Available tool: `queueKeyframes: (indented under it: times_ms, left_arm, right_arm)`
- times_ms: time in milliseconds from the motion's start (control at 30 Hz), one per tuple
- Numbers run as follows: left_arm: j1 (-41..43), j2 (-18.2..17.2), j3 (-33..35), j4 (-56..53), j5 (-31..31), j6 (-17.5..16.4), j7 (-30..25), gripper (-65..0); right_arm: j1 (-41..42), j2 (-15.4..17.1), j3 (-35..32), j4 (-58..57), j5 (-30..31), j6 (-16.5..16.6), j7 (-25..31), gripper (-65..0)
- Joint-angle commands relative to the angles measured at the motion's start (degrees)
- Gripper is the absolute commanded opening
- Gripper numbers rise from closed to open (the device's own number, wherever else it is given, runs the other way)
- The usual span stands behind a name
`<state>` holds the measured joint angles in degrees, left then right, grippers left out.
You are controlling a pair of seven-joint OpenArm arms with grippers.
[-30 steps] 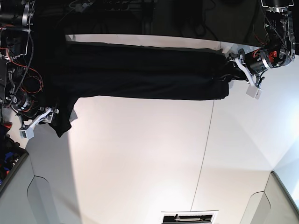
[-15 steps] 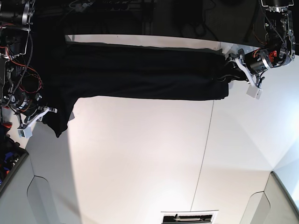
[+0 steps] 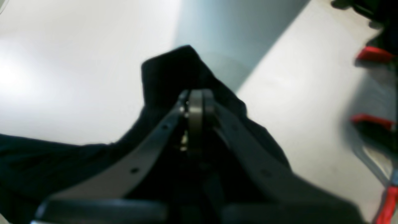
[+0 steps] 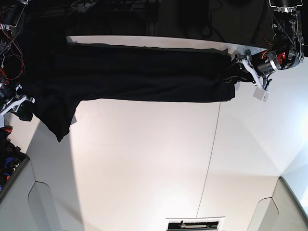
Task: Layout the t-shirt on the table in an organized manner, then fold the t-shirt properly
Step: 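Hold the folded edge with both grippers and lay it flat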
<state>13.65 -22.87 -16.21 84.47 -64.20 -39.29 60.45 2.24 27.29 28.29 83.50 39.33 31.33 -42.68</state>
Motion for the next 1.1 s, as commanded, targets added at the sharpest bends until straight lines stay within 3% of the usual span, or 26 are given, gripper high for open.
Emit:
queueKeyframes:
  times_ms: [0,33,67,167,200,267,567,800,1067]
  left_arm:
    - [-0.5,-0.8,-0.3,0.8,-1.6,-0.7,-0.7,-40.1]
    - [-0.5,-0.8,-0.3,0.8,-1.6,-0.7,-0.7,-40.1]
    - [-0.5,-0.8,-0.3,0.8,-1.6,-0.7,-0.6,-40.1]
    - [-0.5,-0.8,-0.3,0.8,-1.6,-0.7,-0.6,-40.1]
    - [-0.5,-0.8,-0.3,0.8,-1.6,-0.7,-0.6,-40.1]
    - [-0.5,-0.8,-0.3,0.8,-1.6,-0.7,-0.6,-40.1]
    - [-0.1,-0.9,-0.3,0.8,-1.2,-0.7,-0.8,-40.1]
    - [-0.2,-0.9,-0.3,0.8,-1.1,-0.7,-1.1,-40.1]
    - [-0.2,-0.9,-0.3,0.8,-1.1,-0.7,-1.7,-40.1]
  right_arm:
    - [1.0,1.4,0.9,0.7,-1.1,0.2,3.1,-65.0]
    - [1.1,1.5,1.0,0.5,-3.4,0.1,4.7,-65.0]
    - [1.2,1.6,0.9,0.4,-5.1,-0.1,6.4,-60.9]
    - [2.2,1.6,0.9,-1.0,-7.4,-1.3,8.4,-37.8]
    - [3.0,1.6,0.6,-2.3,-7.5,-1.6,8.4,-32.3]
    - [5.4,1.6,0.0,-6.4,-8.0,-1.5,8.6,-27.4]
    - [17.9,1.5,-10.5,-29.4,-8.3,0.2,11.6,-27.5]
    - [19.0,1.1,-19.5,-29.9,-5.2,0.2,11.1,-27.5]
    - [19.0,1.1,-20.6,-29.8,-3.3,1.7,9.0,-27.7]
